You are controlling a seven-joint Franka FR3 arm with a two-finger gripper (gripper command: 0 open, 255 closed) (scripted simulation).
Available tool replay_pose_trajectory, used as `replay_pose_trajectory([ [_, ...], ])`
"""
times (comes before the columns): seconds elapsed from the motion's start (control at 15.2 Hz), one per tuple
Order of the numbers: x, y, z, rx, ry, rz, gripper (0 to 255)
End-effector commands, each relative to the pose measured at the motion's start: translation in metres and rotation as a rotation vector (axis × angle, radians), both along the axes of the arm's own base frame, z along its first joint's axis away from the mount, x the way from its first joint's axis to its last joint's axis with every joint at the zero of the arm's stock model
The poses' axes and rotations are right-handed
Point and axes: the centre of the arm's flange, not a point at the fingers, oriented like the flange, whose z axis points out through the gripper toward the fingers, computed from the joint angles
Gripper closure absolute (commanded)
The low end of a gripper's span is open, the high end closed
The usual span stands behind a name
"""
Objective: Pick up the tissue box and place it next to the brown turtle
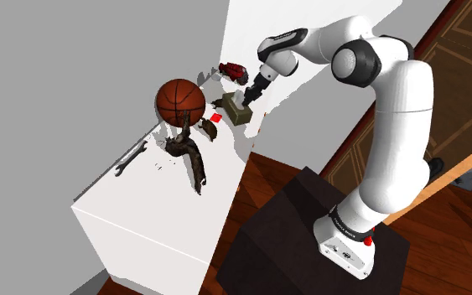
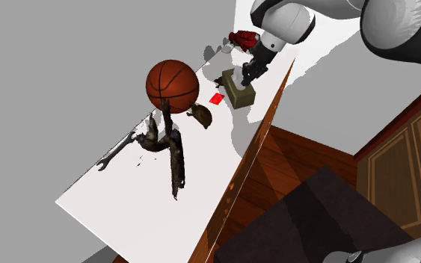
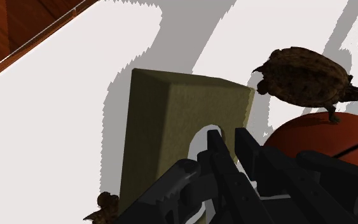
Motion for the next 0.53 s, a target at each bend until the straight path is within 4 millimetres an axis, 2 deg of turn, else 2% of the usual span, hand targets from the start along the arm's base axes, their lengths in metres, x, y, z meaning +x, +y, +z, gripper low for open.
replay_pose_trajectory([
  [0.0,-0.001,0.001,-0.011,0.000,0.000,0.000,255],
  [0.33,-0.001,0.001,-0.039,0.000,0.000,0.000,255],
  [0.46,-0.001,0.001,-0.039,0.000,0.000,0.000,255],
])
